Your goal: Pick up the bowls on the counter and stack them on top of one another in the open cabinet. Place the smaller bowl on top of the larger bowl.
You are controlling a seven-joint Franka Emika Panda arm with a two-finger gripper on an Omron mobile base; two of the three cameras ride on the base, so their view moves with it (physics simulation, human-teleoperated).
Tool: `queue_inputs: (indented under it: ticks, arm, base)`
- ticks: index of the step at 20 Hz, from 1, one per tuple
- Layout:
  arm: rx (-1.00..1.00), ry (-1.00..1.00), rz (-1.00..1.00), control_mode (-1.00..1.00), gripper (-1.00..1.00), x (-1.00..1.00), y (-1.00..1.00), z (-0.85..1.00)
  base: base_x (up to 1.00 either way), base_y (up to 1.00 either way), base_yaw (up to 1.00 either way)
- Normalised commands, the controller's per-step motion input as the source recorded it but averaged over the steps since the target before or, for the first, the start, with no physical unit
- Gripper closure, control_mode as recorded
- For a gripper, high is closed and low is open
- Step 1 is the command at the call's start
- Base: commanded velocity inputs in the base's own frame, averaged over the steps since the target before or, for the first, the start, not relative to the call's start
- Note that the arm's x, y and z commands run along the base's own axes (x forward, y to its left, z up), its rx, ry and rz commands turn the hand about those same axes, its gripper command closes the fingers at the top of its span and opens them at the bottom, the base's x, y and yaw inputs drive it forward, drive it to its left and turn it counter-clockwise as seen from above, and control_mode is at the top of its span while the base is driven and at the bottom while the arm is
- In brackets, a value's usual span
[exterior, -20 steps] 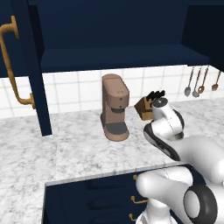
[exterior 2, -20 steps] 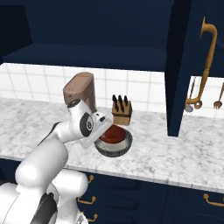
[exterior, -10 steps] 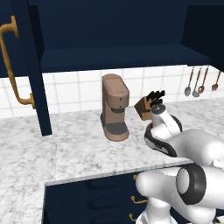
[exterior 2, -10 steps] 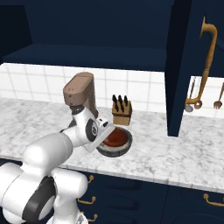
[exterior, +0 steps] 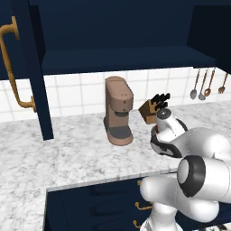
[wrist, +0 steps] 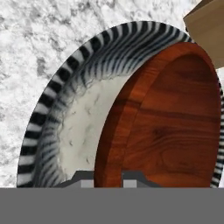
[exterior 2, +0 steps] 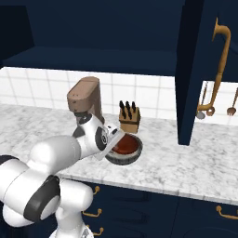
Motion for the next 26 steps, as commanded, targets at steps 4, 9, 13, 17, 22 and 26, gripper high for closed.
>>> queue_inputs:
  ticks: [4, 9, 13, 17, 22, 26]
  arm:
    - [0.00, 0.00, 0.00, -1.00, -1.00, -0.01, -0.01, 0.00]
    - [0.00, 0.00, -0.01, -1.00, -1.00, -0.04, 0.00, 0.57]
    - [0.02, 0.01, -0.02, -1.00, -1.00, -0.53, 0.05, 0.49]
    - [0.00, 0.07, 0.00, -1.00, -1.00, -0.37, 0.23, -0.13]
    - [0.00, 0.05, 0.00, -1.00, -1.00, 0.24, 0.04, -0.48]
    - [0.00, 0.01, 0.00, -1.00, -1.00, 0.54, 0.00, -0.53]
  base:
    - [0.00, 0.00, 0.00]
    - [0.00, 0.00, 0.00]
    - [0.00, 0.00, 0.00]
    - [0.00, 0.00, 0.00]
    - [0.00, 0.00, 0.00]
    - [0.00, 0.00, 0.00]
